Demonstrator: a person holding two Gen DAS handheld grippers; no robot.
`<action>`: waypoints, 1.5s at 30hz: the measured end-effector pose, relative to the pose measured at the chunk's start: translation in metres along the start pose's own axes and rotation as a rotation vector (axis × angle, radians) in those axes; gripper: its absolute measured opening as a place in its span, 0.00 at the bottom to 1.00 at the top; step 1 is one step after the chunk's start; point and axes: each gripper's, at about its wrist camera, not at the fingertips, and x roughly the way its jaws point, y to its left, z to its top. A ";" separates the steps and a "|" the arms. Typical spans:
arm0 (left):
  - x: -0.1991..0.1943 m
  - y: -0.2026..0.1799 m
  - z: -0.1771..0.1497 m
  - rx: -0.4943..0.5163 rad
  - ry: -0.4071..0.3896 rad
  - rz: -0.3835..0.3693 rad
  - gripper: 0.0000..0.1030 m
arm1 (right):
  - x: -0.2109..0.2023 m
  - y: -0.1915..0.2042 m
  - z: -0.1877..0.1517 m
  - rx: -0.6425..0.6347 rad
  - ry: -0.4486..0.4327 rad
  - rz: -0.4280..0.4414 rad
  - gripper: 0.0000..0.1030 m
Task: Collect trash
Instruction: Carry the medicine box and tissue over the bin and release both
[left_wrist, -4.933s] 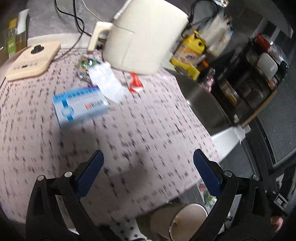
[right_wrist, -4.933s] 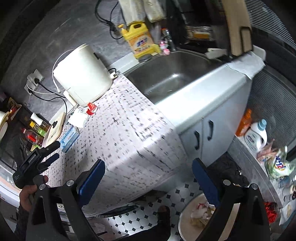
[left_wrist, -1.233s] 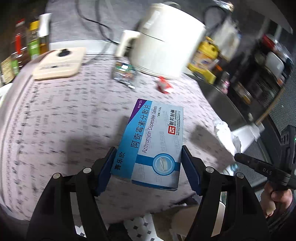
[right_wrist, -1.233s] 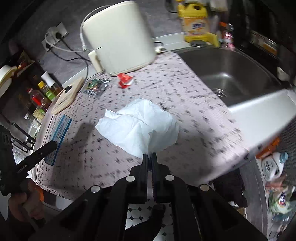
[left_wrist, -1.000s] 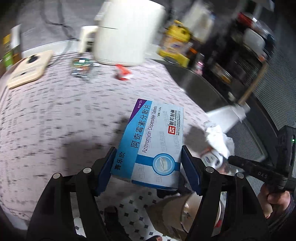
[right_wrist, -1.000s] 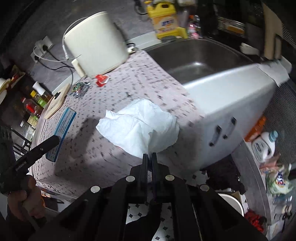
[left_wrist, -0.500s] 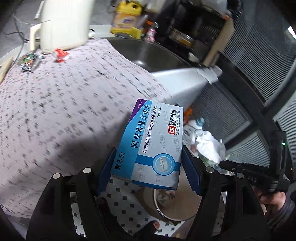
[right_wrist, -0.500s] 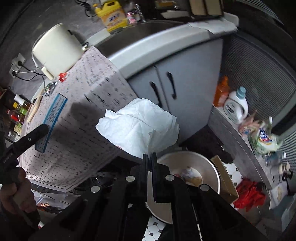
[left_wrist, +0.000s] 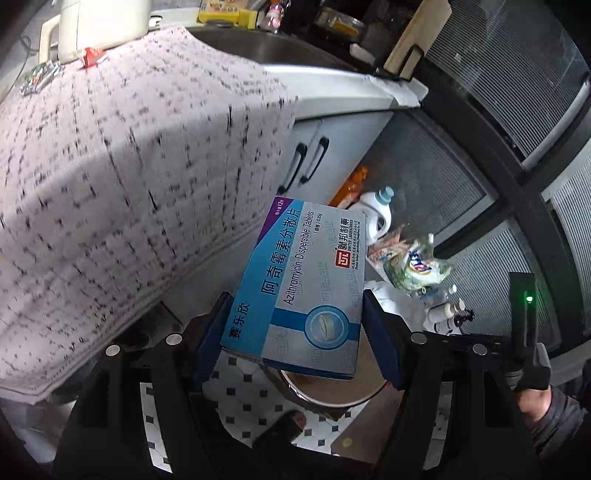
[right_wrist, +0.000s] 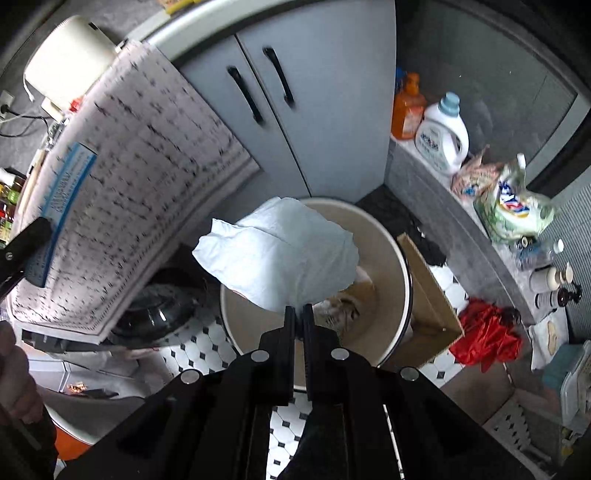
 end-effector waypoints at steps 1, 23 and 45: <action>0.002 0.001 -0.003 -0.002 0.007 0.003 0.67 | 0.005 -0.001 -0.001 0.001 0.012 0.000 0.08; 0.068 -0.042 -0.008 0.138 0.170 -0.067 0.68 | -0.041 -0.074 -0.031 0.250 -0.072 -0.047 0.60; 0.023 -0.030 0.012 0.069 0.045 -0.029 0.91 | -0.074 -0.062 -0.015 0.195 -0.161 0.005 0.69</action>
